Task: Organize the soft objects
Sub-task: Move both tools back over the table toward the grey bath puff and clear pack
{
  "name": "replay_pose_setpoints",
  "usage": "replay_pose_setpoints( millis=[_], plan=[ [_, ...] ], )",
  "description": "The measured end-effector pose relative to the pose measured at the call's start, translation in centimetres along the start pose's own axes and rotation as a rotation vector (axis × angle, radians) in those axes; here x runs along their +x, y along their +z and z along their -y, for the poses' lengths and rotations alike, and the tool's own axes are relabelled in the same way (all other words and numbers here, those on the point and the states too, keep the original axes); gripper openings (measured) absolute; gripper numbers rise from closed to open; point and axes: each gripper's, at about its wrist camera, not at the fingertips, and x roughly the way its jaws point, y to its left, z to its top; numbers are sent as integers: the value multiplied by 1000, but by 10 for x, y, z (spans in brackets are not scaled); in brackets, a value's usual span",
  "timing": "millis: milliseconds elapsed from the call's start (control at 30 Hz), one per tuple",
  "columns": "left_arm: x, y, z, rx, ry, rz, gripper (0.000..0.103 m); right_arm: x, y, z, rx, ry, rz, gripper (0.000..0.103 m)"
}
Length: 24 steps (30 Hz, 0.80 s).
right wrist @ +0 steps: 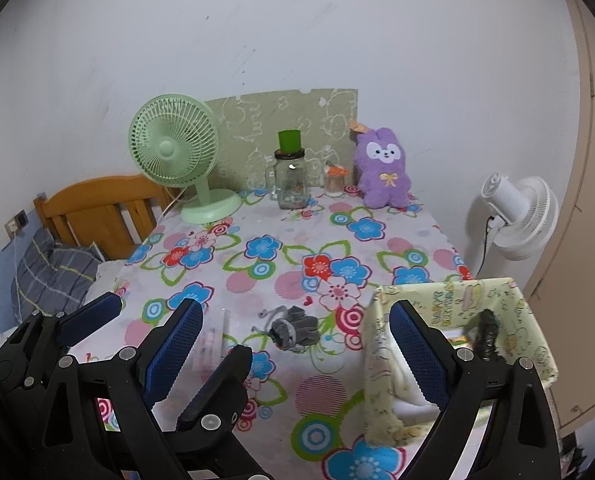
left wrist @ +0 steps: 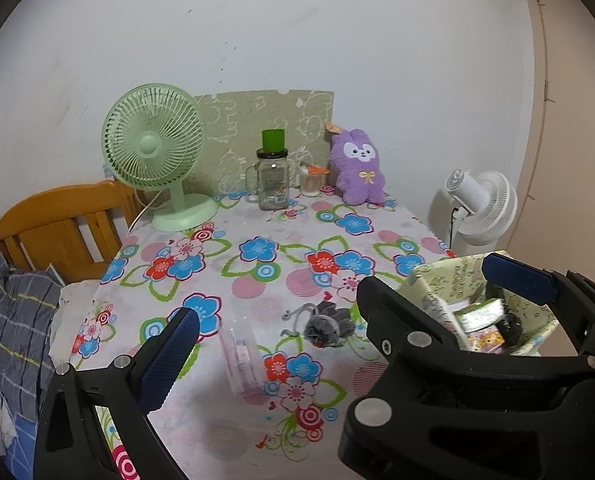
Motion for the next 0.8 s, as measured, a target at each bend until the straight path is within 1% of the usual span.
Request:
replay_pose_setpoints(
  millis=[333, 533, 733, 800],
  plan=[
    [28, -6, -21, -29, 43, -31, 103, 40, -3, -14, -12, 34, -41, 96],
    [47, -12, -31, -47, 62, -64, 102, 61, -6, -18, -20, 33, -65, 96],
    [64, -20, -37, -56, 90, -95, 97, 86, -12, -21, -22, 42, -89, 96],
    [70, -23, -39, -63, 95, -110, 97, 93, -14, -22, -24, 44, -97, 96]
  ],
)
